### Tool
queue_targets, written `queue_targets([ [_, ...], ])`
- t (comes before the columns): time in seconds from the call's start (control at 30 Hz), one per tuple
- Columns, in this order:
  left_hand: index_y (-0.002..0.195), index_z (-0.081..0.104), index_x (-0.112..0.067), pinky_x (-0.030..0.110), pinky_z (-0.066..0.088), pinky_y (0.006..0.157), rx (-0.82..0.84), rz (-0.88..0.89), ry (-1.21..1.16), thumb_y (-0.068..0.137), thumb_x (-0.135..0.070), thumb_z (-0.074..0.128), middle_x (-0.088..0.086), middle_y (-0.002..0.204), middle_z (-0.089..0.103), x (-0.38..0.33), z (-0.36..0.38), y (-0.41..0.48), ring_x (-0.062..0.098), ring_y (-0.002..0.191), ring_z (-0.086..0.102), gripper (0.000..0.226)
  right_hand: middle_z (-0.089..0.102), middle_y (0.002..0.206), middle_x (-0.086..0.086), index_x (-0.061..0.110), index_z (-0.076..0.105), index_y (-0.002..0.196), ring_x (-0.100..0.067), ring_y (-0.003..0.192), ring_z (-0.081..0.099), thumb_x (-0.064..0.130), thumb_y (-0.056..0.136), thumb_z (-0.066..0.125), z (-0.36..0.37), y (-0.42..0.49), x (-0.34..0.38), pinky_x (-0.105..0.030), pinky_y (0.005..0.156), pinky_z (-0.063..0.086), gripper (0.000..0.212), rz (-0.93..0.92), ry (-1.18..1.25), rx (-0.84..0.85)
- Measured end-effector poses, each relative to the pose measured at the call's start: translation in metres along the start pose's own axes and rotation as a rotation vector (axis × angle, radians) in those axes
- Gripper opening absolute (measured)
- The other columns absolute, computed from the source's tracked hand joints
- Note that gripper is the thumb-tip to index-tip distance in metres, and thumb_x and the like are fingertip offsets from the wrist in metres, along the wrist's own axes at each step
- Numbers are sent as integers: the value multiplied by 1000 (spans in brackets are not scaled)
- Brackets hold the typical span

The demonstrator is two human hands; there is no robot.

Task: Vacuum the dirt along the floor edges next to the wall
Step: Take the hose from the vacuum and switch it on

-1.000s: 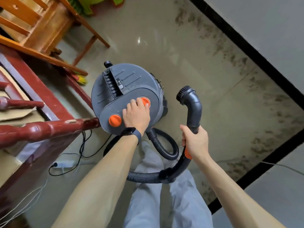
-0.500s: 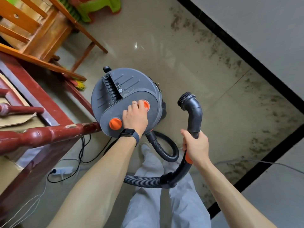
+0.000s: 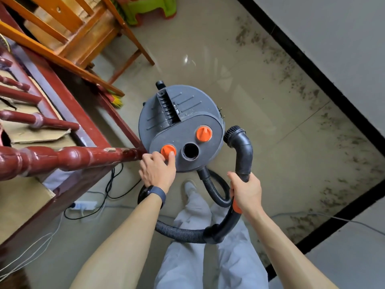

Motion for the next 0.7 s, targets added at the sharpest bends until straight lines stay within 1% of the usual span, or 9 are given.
queue_targets([
  [0.03, 88, 55, -15, 45, 40, 91, 47, 55, 28, 94, -55, 49, 11, 108, 55, 3, 3, 3, 35, 110, 50, 41, 54, 54, -1, 18, 51, 71, -22, 51, 50, 30, 81, 72, 5, -1, 1, -38, 61, 46, 27, 6, 2, 6],
  [0.1, 90, 59, -10, 46, 43, 86, 63, 184, 72, 97, -50, 47, 14, 104, 59, 0, 7, 7, 36, 107, 52, 42, 54, 53, 0, 18, 50, 71, -22, 51, 49, 29, 81, 71, 13, -1, 2, -37, 60, 45, 26, 7, -1, 10],
  [0.2, 94, 63, -5, 45, 44, 79, 8, 220, 117, 95, -40, 53, 17, 100, 63, -9, 10, 7, 38, 100, 57, 37, 54, 52, -1, 16, 51, 72, -20, 50, 50, 26, 85, 71, 22, -2, 1, -36, 59, 45, 25, 9, -5, 9],
  [0.3, 82, 63, -5, 41, 46, 65, -47, 294, 192, 91, -39, 49, 15, 83, 63, -12, 9, 6, 36, 81, 61, 37, 54, 52, -1, 16, 52, 72, -20, 48, 50, 23, 87, 71, 28, -4, 1, -36, 58, 45, 25, 6, -13, 13],
  [0.37, 77, 61, -8, 38, 45, 60, -99, 366, 252, 89, -40, 44, 12, 77, 61, -11, 8, 6, 33, 73, 60, 38, 53, 52, -1, 17, 53, 72, -20, 47, 48, 21, 87, 72, 31, -4, 0, -36, 58, 43, 24, 10, -6, 11],
  [0.43, 77, 60, -10, 37, 44, 59, -101, 423, 296, 89, -39, 46, 10, 76, 61, -11, 7, 7, 32, 72, 59, 34, 52, 52, 0, 17, 52, 71, -21, 47, 47, 19, 86, 71, 34, -5, 0, -37, 59, 42, 24, 11, -9, 4],
  [0.53, 78, 60, -12, 35, 42, 59, -73, 516, 399, 83, -33, 63, 8, 73, 62, -11, 8, 14, 30, 68, 59, 21, 52, 53, -2, 16, 51, 72, -22, 50, 46, 18, 86, 70, 36, -6, -1, -37, 59, 42, 24, 4, -14, 12],
  [0.63, 78, 63, -13, 33, 42, 59, -63, 611, 462, 81, -33, 70, 6, 69, 63, -10, 7, 23, 28, 64, 61, 22, 52, 53, -1, 16, 52, 72, -22, 51, 47, 18, 86, 70, 38, -7, -1, -37, 60, 42, 23, 2, -20, 16],
  [0.7, 79, 64, -13, 34, 43, 60, -40, 614, 475, 81, -34, 70, 6, 70, 64, -11, 7, 24, 28, 65, 62, 22, 52, 53, -1, 16, 53, 72, -22, 50, 47, 18, 87, 71, 39, -7, -1, -37, 60, 42, 24, 4, -13, 18],
])
Point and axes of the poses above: each hand's wrist, its own y-axis towards the middle knuckle, its own z-axis out of the palm, x = y × z, the point moved 5 cm from there along y, towards the middle knuckle
